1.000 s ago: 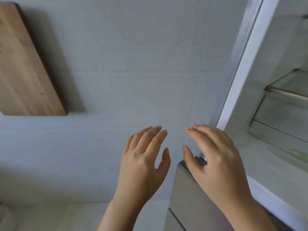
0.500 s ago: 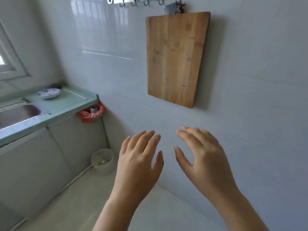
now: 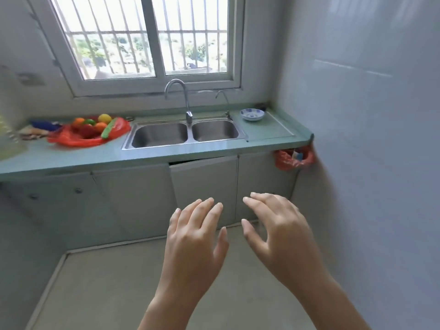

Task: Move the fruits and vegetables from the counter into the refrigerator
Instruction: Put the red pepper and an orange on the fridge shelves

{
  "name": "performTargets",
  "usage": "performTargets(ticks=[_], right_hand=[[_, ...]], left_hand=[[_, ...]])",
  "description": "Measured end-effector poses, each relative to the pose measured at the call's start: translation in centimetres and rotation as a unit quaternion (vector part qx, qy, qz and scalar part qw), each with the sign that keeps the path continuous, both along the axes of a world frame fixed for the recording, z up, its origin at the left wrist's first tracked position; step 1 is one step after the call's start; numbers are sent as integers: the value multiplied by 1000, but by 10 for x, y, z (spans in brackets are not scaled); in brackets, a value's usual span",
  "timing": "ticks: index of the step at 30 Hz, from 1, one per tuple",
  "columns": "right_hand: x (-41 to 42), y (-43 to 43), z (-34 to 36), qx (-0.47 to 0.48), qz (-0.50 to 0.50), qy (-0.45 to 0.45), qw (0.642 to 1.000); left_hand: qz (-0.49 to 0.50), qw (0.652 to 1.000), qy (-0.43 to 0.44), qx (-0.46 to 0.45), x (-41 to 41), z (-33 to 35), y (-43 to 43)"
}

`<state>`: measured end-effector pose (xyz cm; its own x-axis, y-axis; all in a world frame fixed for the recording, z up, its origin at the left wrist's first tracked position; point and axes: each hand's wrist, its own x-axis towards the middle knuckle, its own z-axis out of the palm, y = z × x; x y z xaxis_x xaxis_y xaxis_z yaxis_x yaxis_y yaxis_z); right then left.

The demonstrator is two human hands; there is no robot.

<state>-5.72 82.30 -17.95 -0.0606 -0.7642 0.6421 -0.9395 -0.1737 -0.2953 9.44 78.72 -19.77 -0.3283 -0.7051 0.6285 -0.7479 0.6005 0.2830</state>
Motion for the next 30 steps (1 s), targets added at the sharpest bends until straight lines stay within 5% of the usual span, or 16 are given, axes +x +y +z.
performTargets(ticks=[16, 30], right_hand=[[58, -283, 21, -21, 199, -6, 980], [271, -488, 5, 10, 279, 10, 960]], left_hand=[[210, 977, 33, -19, 62, 22, -212], [277, 959, 61, 25, 273, -3, -389]])
